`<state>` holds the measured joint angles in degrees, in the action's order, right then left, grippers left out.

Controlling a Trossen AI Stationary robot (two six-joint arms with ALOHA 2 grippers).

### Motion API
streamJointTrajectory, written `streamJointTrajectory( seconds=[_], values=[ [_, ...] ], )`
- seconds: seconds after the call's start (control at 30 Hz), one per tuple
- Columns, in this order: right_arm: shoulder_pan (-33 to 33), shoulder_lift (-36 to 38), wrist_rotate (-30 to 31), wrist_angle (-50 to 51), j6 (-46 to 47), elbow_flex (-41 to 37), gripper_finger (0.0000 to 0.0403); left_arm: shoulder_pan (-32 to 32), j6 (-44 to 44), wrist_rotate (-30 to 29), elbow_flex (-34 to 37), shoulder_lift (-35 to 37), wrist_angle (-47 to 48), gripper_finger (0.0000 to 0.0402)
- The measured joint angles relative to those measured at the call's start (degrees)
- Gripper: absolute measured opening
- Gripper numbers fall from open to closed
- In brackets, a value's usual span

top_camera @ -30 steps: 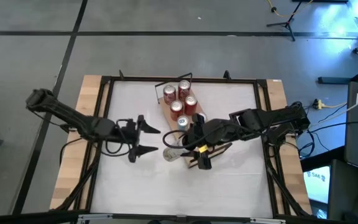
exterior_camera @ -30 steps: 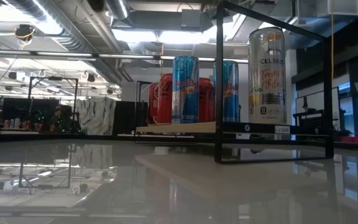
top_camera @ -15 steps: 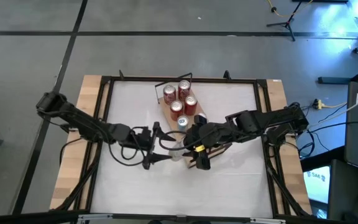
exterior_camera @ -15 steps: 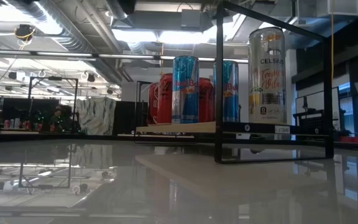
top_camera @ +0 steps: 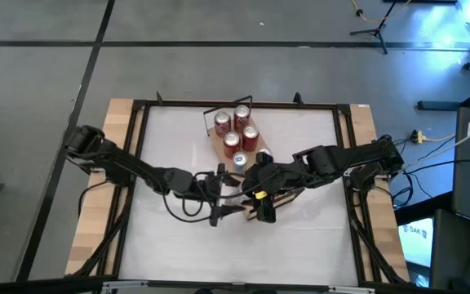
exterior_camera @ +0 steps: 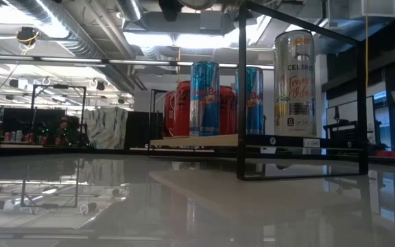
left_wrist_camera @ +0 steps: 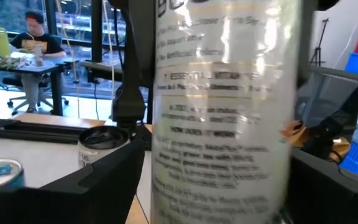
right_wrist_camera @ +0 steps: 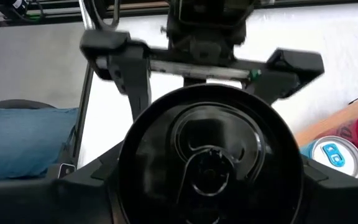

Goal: Place canned beverage on shelf
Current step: Put the white yellow soda can on the shelf aligned with the other white yellow soda can

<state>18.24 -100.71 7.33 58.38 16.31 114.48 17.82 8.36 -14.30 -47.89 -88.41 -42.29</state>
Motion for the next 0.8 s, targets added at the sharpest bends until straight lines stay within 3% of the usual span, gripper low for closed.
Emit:
streamJointTrajectory(
  seconds=[0.4,0.8],
  values=[
    [0.0,0.0,-0.3,0.6,0.4,0.0,0.0257,-0.6,0.4,-1.0,-0.6,-0.6,0.1,0.0319],
    [0.0,0.0,-0.3,0.6,0.4,0.0,0.0257,-0.6,0.5,0.0,-0.6,-0.6,0.1,0.0240]
  ],
)
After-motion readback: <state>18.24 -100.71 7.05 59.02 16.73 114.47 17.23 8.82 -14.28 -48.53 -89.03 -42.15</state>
